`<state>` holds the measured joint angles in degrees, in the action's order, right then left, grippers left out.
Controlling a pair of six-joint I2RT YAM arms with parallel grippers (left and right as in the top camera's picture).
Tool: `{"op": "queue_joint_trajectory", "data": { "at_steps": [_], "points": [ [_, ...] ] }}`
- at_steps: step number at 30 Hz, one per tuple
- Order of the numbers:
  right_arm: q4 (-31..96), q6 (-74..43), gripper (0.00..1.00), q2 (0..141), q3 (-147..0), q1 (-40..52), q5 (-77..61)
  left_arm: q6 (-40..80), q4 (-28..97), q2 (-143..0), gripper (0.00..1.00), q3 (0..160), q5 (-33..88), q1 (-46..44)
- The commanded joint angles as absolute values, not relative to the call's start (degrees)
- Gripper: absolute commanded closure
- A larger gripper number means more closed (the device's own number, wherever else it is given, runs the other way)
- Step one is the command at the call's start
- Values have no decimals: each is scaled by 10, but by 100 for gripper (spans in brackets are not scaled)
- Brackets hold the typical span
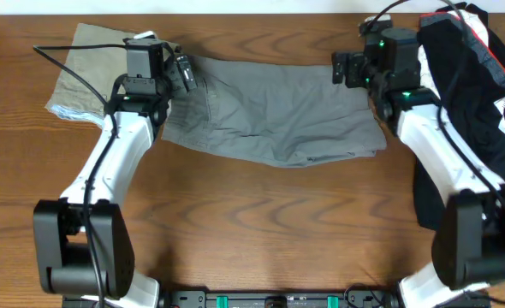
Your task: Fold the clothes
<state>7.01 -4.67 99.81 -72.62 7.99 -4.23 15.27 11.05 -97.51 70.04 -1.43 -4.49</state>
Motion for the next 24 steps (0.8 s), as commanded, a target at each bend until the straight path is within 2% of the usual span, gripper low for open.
{"op": "queue_joint_trajectory", "data": {
  "at_steps": [1,5,9,14,24],
  "points": [
    [125,-95,1,1001,-730,74,-76,131,145,-983,2,705,17,-41],
    [225,-96,1,1004,-730,60,-114,107,187,-990,2,705,64,-41],
    [272,-83,1,1004,-730,57,-155,70,178,-996,2,705,95,-42],
    [281,-59,1,1004,-730,67,-192,34,116,-1014,2,705,209,-43],
    [274,-59,3,1004,-730,68,-196,17,31,-1136,2,705,264,-43]
  ]
}}
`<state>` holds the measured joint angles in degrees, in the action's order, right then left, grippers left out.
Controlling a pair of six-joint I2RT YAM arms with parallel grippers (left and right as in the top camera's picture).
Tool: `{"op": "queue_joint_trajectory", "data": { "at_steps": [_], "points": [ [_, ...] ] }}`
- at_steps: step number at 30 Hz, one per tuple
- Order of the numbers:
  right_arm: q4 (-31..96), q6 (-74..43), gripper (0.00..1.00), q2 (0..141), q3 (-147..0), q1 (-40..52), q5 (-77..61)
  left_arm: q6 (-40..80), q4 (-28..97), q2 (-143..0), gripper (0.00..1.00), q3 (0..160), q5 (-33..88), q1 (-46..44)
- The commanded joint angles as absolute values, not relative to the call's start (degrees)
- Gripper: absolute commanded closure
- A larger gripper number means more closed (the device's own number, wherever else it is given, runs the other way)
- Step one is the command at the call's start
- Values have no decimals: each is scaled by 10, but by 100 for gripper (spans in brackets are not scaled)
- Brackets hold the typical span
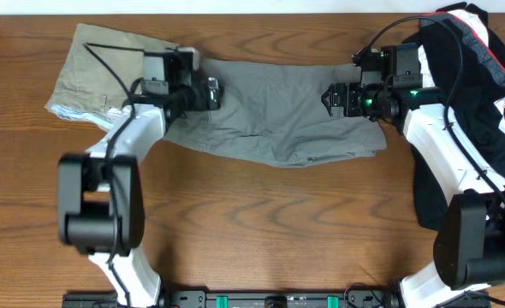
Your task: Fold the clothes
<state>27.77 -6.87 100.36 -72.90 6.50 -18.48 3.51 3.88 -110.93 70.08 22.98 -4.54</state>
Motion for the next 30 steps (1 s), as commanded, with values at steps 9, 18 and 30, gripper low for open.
{"op": "queue_joint_trajectory", "data": {
  "at_steps": [9,18,30],
  "points": [
    [256,-74,16,1014,-722,83,-209,27,70,-1143,2,705,263,-41],
    [247,-81,49,1087,-703,72,-273,47,146,-1044,2,705,262,-38],
    [226,-115,86,1133,-703,57,-131,48,283,-983,2,705,109,-3]
  ]
}}
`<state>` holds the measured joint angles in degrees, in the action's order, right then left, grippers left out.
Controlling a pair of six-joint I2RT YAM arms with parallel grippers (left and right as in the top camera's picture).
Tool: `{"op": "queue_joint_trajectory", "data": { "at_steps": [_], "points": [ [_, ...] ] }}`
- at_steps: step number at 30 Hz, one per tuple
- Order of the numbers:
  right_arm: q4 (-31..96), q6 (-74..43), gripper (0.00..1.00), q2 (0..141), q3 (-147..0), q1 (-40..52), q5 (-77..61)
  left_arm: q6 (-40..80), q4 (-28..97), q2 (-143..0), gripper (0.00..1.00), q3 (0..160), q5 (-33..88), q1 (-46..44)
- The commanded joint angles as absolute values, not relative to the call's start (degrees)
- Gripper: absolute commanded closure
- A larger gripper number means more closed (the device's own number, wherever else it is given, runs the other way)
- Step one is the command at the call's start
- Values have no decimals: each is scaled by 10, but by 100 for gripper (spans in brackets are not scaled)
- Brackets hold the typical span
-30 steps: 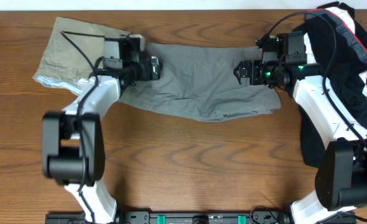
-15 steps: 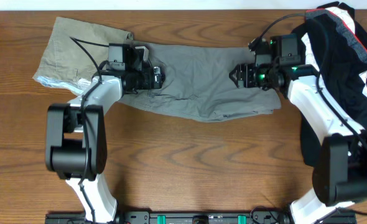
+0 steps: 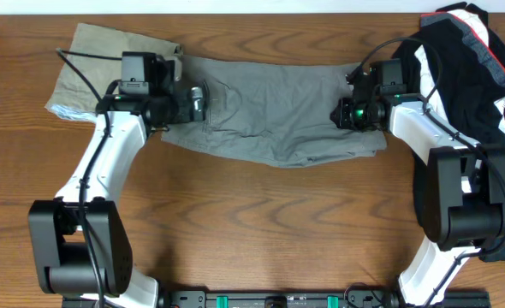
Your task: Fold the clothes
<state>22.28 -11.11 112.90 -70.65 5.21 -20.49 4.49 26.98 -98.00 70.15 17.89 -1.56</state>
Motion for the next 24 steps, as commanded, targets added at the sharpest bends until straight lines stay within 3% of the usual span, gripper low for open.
{"op": "queue_joint_trajectory", "data": {
  "at_steps": [1,6,24],
  "points": [
    [227,-115,86,1135,-703,61,-112,48,287,-985,2,705,102,-1],
    [223,-115,86,1156,-703,86,-46,50,291,-999,2,705,105,11],
    [212,-120,86,1203,-703,89,-47,39,280,-1126,2,705,161,43]
  ]
}}
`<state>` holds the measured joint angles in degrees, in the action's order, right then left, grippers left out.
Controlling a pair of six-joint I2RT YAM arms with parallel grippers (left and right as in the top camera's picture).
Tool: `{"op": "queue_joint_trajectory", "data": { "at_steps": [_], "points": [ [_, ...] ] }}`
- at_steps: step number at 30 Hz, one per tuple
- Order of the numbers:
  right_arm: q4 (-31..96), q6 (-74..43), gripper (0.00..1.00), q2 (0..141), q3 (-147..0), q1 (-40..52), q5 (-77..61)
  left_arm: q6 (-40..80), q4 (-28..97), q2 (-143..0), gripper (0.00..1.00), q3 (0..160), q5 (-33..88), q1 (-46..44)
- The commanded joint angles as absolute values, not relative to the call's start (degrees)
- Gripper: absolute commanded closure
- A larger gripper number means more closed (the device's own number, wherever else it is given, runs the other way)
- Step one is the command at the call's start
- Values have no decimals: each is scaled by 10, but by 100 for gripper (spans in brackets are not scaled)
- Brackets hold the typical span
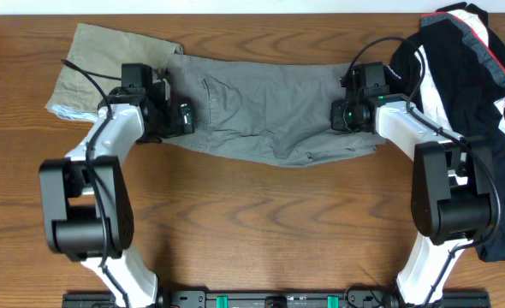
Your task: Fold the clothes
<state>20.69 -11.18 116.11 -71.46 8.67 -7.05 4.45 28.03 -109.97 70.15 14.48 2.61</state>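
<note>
A grey pair of shorts (270, 107) lies spread flat across the middle of the table, waistband to the left. My left gripper (184, 120) is low over its left edge, near the lower left corner. Over the right part of the garment, my right gripper (341, 114) points down, just in from the right edge. From above, the wrists hide both sets of fingers, so how the jaws stand does not show. Whether either gripper has cloth in it is hidden too.
A tan folded garment (90, 64) lies at the back left, partly under the grey one's corner. A heap of black clothes (466, 77) with red and white trim covers the right side, under my right arm. Bare wood (261, 231) fills the front.
My left gripper has moved a little towards the front and left, to the grey garment's left edge. The right gripper has shifted slightly left and sits lower. The garment lies much as before.
Both grippers first hovered at the back corners of the spread grey garment. Then they stood further in over the cloth, then nearer its left and right ends. Now both are low at those ends, and the garment stays spread flat.
</note>
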Motion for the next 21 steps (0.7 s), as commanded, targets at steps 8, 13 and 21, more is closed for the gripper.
{"op": "queue_joint_trajectory", "data": {
  "at_steps": [8,13,21],
  "points": [
    [212,-120,87,1203,-703,89,-47,34,260,-1178,2,705,269,59],
    [212,-120,87,1203,-703,89,-47,19,234,-1191,1,705,372,50],
    [212,-120,87,1203,-703,89,-47,20,226,-1195,4,705,402,26]
  ]
}}
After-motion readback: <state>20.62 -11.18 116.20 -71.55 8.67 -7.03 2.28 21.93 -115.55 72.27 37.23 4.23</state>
